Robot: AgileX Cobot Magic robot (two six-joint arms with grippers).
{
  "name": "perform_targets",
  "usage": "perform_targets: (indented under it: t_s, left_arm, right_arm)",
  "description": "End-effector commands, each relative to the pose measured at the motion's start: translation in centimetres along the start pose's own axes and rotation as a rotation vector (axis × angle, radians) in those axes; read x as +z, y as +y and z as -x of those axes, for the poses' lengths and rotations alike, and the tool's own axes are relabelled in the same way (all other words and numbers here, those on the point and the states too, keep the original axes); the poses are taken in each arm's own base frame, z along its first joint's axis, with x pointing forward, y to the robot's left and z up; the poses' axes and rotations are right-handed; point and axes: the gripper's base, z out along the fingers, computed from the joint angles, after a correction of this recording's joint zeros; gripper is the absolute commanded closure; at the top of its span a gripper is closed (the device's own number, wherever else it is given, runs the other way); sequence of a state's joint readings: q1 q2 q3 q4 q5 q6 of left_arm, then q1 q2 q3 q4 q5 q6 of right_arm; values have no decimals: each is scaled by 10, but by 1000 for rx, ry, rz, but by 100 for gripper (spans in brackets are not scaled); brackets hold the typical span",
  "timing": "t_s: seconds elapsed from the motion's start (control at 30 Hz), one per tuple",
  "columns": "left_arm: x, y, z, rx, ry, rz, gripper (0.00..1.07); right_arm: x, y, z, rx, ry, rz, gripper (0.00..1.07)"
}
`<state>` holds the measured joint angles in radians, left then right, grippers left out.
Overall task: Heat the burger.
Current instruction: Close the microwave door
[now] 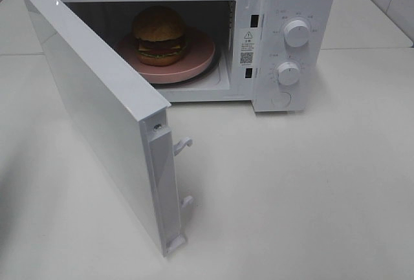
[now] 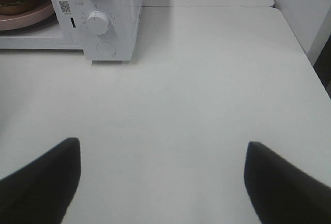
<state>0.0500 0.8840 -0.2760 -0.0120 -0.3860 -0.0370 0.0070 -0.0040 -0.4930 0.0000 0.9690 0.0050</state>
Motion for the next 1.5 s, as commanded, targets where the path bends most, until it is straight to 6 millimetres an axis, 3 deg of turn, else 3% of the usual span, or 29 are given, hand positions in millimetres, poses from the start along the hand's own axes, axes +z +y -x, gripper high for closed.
perform_targets:
  t_s: [0.03, 0.5, 0.77, 1.2, 1.5]
  left_arm:
    - [6, -3, -11, -27, -32, -33, 107]
    - [42, -33, -47, 57, -2, -384, 107]
    - [56, -36, -67, 31, 41, -433, 107]
    - [89, -45, -67, 22, 62, -512, 107]
    - [111, -70, -72, 43, 96, -573, 107]
  right_arm:
    - [-3, 0, -2, -2, -36, -6, 31]
    - [-3, 0, -2, -2, -36, -6, 31]
    - [-3, 0, -2, -2, -36, -6, 31]
    - [-3, 0, -2, -2, -36, -6, 31]
    - [-3, 0, -2, -2, -36, -6, 31]
